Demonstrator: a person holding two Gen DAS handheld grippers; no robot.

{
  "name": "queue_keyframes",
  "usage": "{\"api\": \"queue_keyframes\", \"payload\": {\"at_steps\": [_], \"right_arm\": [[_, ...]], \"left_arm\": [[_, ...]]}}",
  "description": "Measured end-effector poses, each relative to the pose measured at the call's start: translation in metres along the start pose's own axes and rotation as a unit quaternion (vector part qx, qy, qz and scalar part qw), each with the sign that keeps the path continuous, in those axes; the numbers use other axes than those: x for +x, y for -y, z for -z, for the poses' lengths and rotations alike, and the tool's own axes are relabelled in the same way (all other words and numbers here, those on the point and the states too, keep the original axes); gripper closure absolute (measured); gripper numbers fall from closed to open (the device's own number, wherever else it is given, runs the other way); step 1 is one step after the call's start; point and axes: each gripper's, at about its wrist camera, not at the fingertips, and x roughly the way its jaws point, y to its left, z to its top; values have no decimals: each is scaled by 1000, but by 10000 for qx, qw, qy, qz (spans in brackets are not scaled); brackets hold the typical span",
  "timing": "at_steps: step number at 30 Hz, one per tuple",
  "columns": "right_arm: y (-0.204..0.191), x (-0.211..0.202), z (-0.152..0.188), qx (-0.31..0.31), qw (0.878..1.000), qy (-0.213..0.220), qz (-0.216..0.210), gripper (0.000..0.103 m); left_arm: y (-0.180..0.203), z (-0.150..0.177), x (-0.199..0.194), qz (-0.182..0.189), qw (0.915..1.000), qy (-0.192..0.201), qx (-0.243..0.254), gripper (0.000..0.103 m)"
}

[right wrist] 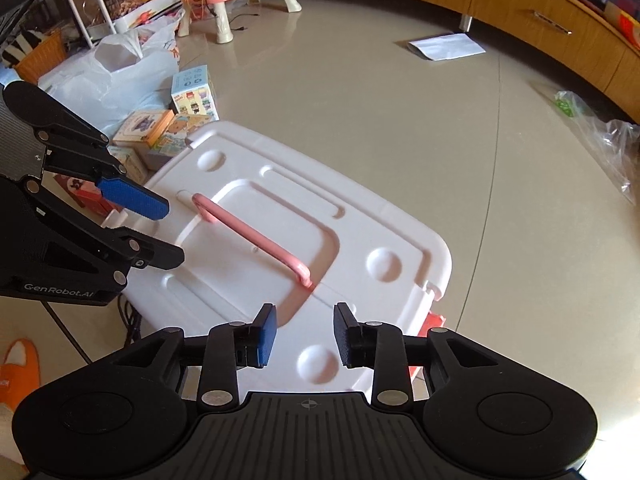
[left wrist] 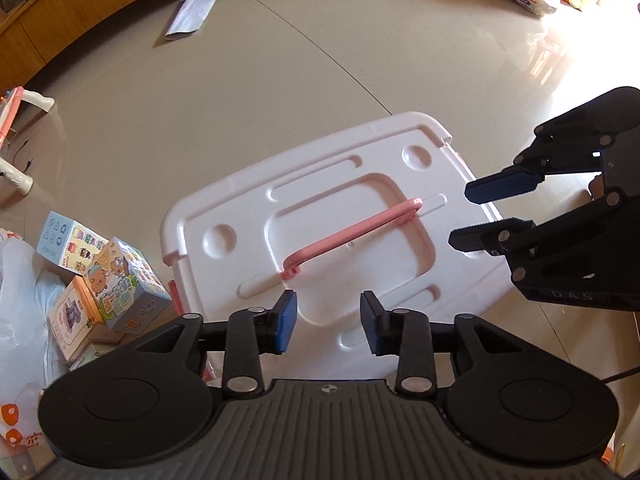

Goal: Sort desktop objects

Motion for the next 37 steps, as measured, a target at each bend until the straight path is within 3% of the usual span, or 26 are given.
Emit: {"api": "queue_keyframes", "payload": {"at_steps": [2, 7, 11, 15, 21, 29, 37], "right_arm": [[-5, -18, 4, -58, 10000, 43, 42, 69], [-12, -59, 23, 359, 9989, 98, 270, 65], [-20, -78, 47, 851, 9954, 38, 439, 61], [-36, -91, 75, 1255, 9900, -3, 650, 61], [-63, -110, 127, 1913, 9777, 114, 857, 60], [-106, -123, 190, 2590, 9610, 174, 955, 59], [-133, -142, 220, 2838, 9533, 407, 953, 58]], "left_arm": [[6, 3, -14, -195, 9997, 139, -32, 32], [26, 15, -54, -199, 9981, 364, -462, 28], [46, 34, -79, -327, 9943, 534, -860, 13], [66, 66, -93, -473, 9910, 619, -1093, 13], [83, 119, -106, -379, 9844, 684, -1578, 9], [109, 175, -121, -661, 9837, 735, -1500, 6], [119, 212, -146, -786, 9775, 1036, -1659, 2]]}}
